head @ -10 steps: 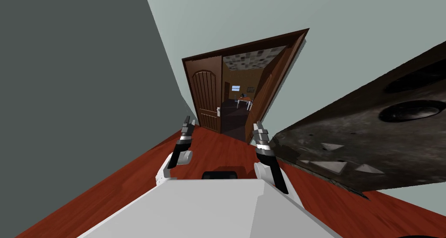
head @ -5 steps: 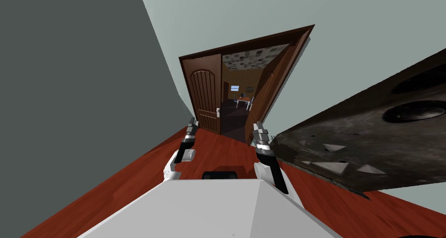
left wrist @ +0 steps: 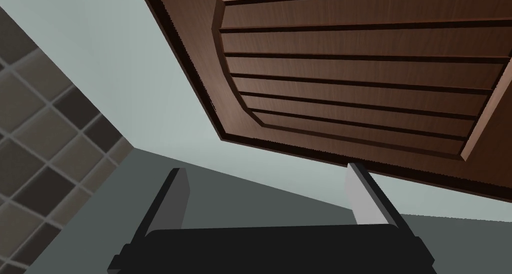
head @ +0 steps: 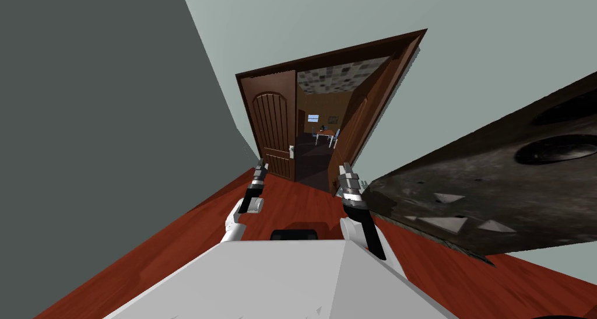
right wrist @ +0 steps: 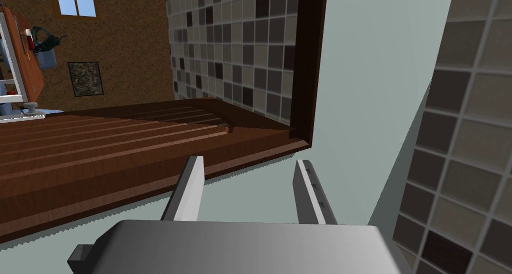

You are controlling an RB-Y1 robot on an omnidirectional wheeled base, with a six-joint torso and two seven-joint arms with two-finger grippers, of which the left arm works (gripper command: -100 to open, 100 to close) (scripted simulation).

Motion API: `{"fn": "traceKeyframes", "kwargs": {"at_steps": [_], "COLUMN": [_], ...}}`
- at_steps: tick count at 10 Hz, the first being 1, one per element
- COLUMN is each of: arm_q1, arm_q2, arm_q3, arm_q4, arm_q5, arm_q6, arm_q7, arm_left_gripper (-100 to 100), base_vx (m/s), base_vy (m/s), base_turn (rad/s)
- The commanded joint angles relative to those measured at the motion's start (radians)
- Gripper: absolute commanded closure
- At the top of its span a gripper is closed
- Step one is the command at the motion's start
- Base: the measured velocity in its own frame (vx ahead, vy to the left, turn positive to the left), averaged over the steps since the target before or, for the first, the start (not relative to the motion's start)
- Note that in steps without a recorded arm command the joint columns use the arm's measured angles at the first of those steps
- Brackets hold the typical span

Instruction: Push the door open

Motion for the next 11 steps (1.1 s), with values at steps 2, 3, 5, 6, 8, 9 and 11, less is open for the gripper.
{"fn": "traceKeyframes", "kwargs": {"at_steps": [2, 3, 5, 6, 8, 9, 11], "arm_q1": [-0.047, -0.065, -0.102, -0.120, -0.157, -0.176, -0.194], "arm_q2": [0.001, 0.001, 0.002, 0.002, 0.001, 0.000, -0.001], "arm_q3": [-0.004, -0.005, -0.008, -0.009, -0.011, -0.012, -0.013], "arm_q4": [0.073, 0.106, 0.166, 0.199, 0.258, 0.290, 0.330], "arm_q5": [0.000, 0.000, 0.000, 0.000, 0.000, 0.000, 0.000], "arm_q6": [0.010, 0.011, 0.013, 0.014, 0.016, 0.017, 0.018], "arm_q7": [0.001, 0.002, 0.004, 0.005, 0.006, 0.007, 0.008], "arm_left_gripper": [-100, -100, -100, -100, -100, -100, -100], "base_vx": [0.097, 0.107, 0.102, 0.089, 0.087, 0.093, 0.055], "base_vy": [0.044, 0.041, 0.042, 0.046, 0.036, 0.040, 0.041], "base_turn": [-0.046, -0.044, -0.046, -0.049, -0.045, -0.055, -0.019]}}
